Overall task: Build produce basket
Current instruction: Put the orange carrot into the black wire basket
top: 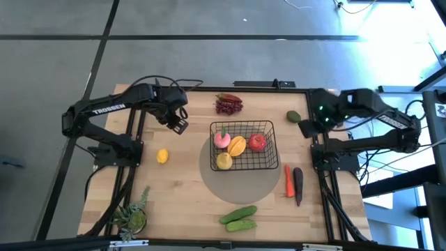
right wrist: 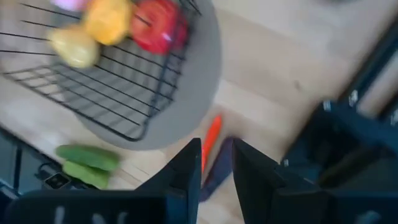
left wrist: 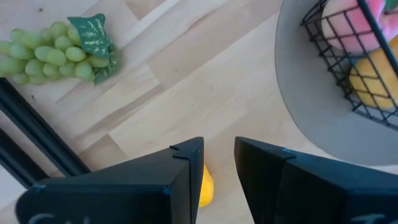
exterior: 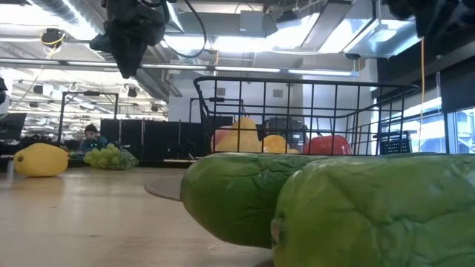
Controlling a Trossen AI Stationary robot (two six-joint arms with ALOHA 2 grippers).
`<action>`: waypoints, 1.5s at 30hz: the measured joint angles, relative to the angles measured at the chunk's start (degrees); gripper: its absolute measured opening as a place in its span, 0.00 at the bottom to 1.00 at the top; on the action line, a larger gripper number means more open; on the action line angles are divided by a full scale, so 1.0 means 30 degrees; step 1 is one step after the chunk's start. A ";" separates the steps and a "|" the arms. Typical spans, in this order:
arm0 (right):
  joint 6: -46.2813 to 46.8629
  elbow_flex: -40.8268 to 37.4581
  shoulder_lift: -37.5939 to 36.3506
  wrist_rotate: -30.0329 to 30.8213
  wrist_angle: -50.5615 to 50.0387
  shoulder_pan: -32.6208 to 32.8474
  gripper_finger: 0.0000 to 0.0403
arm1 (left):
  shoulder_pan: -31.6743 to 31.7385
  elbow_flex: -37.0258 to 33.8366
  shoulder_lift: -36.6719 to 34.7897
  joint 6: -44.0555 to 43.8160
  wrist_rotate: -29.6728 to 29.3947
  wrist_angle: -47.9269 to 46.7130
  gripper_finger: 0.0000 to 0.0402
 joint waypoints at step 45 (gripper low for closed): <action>0.9762 -1.3387 0.0536 -0.2446 1.3308 0.5658 0.21 | 0.0574 0.0015 0.0000 0.0510 0.0004 0.0307 0.20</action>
